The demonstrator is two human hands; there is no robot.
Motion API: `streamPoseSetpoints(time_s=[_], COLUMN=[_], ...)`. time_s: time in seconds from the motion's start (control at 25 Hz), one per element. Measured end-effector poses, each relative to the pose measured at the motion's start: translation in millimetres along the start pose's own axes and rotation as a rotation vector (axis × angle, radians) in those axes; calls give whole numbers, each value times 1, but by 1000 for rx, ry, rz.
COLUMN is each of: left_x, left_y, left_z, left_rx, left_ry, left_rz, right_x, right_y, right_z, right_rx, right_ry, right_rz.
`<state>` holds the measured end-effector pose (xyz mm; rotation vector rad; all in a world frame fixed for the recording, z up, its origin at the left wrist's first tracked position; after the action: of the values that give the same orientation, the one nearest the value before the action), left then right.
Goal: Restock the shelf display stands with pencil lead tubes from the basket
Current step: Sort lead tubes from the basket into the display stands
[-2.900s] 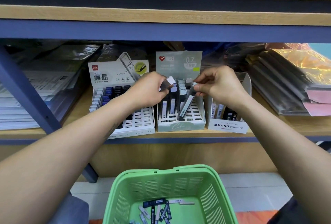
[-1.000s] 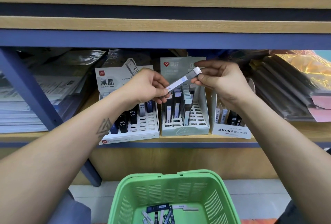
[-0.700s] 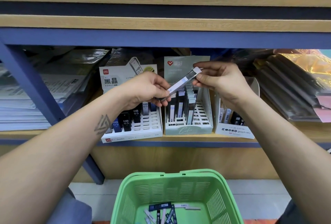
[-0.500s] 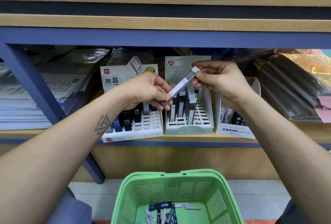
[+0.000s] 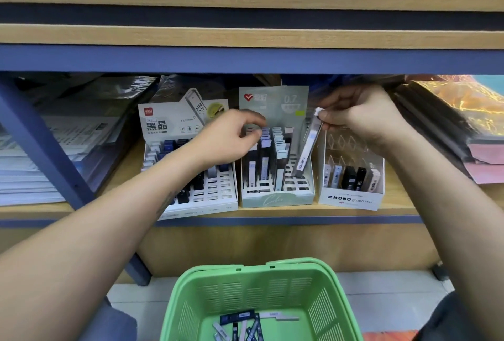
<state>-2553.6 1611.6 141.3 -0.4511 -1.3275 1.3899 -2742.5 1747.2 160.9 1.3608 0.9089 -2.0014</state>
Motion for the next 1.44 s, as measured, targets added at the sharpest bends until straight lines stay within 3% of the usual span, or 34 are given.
streamPoseSetpoints(time_s=[0.12, 0.4, 0.76, 1.04, 1.44], left_x=[6, 7, 5, 5, 9], left_y=[21, 46, 47, 48, 46], left_z=[5, 9, 9, 9, 8], left_rx=[-101, -230, -234, -239, -236], left_ry=[54, 132, 161, 158, 154], left_rz=[189, 273, 294, 299, 293], right_x=[12, 24, 36, 35, 31], right_y=[9, 21, 23, 53, 55], right_z=[1, 14, 17, 10, 3], right_rx=[8, 55, 33, -117, 18], right_ry=[-36, -122, -147, -284, -307], right_rz=[-182, -320, -326, -589, -832])
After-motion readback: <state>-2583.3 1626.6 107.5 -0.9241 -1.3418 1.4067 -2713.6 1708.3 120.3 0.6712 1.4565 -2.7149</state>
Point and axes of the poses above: each hand's wrist, its own z-axis towards the middle knuckle, its own y-axis out of the palm, x = y × z, the point moved 7 cm from there along z, towards the middle knuckle, and after that the axes turned 7 degrees about z, right-handed, at the moved point
